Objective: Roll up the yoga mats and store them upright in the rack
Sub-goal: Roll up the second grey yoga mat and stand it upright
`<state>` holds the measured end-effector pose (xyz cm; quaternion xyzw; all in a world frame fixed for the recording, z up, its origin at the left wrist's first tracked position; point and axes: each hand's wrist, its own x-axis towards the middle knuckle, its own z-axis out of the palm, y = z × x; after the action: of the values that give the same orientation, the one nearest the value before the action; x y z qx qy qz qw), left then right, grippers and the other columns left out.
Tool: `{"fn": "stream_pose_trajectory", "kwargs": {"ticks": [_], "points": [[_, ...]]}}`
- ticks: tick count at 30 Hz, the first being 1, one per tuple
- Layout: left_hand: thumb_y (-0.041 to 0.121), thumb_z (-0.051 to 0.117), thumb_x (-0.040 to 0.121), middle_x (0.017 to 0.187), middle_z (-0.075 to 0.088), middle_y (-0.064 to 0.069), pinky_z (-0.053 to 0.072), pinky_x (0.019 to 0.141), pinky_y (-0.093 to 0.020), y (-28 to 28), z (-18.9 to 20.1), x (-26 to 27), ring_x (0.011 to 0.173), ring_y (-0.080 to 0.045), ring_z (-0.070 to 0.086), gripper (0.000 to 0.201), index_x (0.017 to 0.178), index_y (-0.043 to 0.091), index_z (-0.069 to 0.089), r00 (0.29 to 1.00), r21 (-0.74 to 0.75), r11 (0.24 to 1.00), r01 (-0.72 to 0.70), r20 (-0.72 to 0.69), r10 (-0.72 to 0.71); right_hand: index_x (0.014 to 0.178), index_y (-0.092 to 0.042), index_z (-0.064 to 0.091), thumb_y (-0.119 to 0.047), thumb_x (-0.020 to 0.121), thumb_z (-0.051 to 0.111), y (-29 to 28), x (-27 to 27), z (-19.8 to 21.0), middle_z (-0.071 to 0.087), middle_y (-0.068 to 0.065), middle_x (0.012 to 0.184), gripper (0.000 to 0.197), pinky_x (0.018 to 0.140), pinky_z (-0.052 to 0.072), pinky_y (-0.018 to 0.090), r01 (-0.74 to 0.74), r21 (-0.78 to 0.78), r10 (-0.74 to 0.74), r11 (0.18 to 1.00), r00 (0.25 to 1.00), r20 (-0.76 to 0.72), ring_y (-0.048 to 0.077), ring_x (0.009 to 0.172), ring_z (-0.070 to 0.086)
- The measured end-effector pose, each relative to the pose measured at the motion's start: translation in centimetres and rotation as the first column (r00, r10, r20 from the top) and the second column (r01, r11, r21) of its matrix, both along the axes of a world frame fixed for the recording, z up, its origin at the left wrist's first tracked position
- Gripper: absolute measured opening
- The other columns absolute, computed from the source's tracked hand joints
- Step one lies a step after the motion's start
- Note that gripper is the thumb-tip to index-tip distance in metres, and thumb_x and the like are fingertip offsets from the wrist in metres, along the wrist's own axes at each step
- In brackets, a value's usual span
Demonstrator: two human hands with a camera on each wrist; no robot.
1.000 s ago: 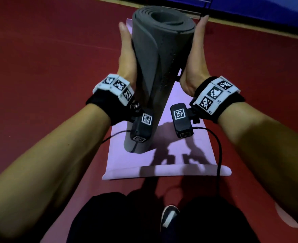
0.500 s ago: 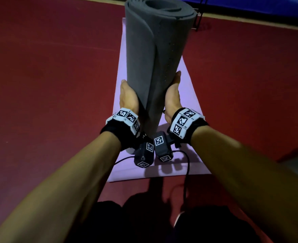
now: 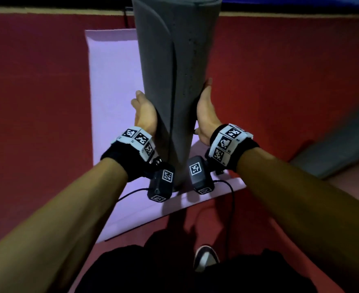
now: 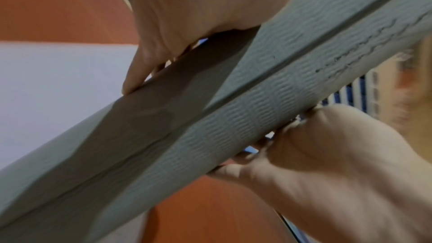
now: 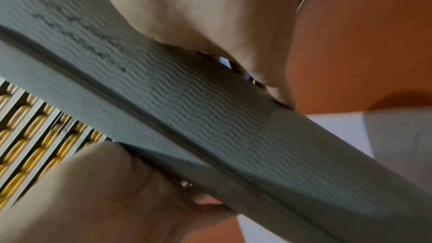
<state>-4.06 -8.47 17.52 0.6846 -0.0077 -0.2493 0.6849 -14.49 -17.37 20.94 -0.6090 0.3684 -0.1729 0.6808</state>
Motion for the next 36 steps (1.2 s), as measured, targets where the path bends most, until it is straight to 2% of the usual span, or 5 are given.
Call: {"fn": "stream_pose_trajectory", "kwargs": {"ticks": [10,14,19,27,36], "points": [[0.074,0.011,0.072,0.161,0.028,-0.001,0.019,0.117,-0.058,-12.6,3.7,-6.4,0.146,-0.027,0.030,0.098,0.157,0.025,0.015,0.978,-0.107,0.973,0.206,0.060,-0.200,0.152,-0.039,0.037,-0.105,0.049,0.013,-10.6,-7.3,3.0,0.043,-0.008,0.156,0.125,0.119,0.029,0.050,0.209,-0.125,-0.201,0.970,0.977,0.071,0.016,0.143,0.040],[0.079,0.015,0.067,0.161,0.028,0.000,0.019,0.118,-0.055,-17.4,4.3,-7.8,0.146,-0.026,0.030,0.103,0.157,0.029,0.018,0.970,-0.110,0.964,0.242,0.028,-0.240,0.149,-0.035,0.045,-0.101,0.052,0.018,-14.5,-9.2,3.8,0.053,-0.006,0.147,0.121,0.114,0.038,0.049,0.275,-0.102,-0.263,0.956,0.958,0.111,0.017,0.133,0.052],[0.061,0.016,0.101,0.163,0.023,-0.005,0.015,0.123,-0.046,-24.9,4.2,-9.6,0.149,-0.025,0.024,0.073,0.159,0.017,0.012,0.948,-0.070,0.948,0.311,0.102,-0.303,0.152,-0.034,0.041,-0.098,0.067,0.017,-20.5,-12.0,3.4,0.051,-0.008,0.149,0.108,0.116,0.035,0.047,0.363,-0.028,-0.357,0.931,0.924,0.135,0.017,0.135,0.049],[0.106,0.041,0.050,0.146,0.051,0.006,0.037,0.111,-0.050,-40.8,-4.1,-9.1,0.134,-0.022,0.049,0.107,0.135,0.042,0.056,0.842,-0.099,0.836,0.540,0.052,-0.537,0.155,-0.034,0.033,-0.099,0.061,0.022,-29.9,-16.1,1.9,0.041,-0.013,0.156,0.116,0.122,0.027,0.043,0.517,0.062,-0.518,0.854,0.832,0.198,0.012,0.142,0.040],[0.110,0.028,0.040,0.150,0.047,0.011,0.027,0.116,-0.047,-50.8,-5.8,-9.2,0.139,-0.017,0.043,0.124,0.144,0.046,0.042,0.786,-0.145,0.772,0.618,0.091,-0.612,0.161,-0.026,0.014,-0.082,0.088,0.017,-36.5,-14.7,-0.8,0.020,0.000,0.166,0.092,0.124,0.015,0.048,0.683,-0.016,-0.666,0.730,0.717,0.207,0.022,0.152,0.020]]}}
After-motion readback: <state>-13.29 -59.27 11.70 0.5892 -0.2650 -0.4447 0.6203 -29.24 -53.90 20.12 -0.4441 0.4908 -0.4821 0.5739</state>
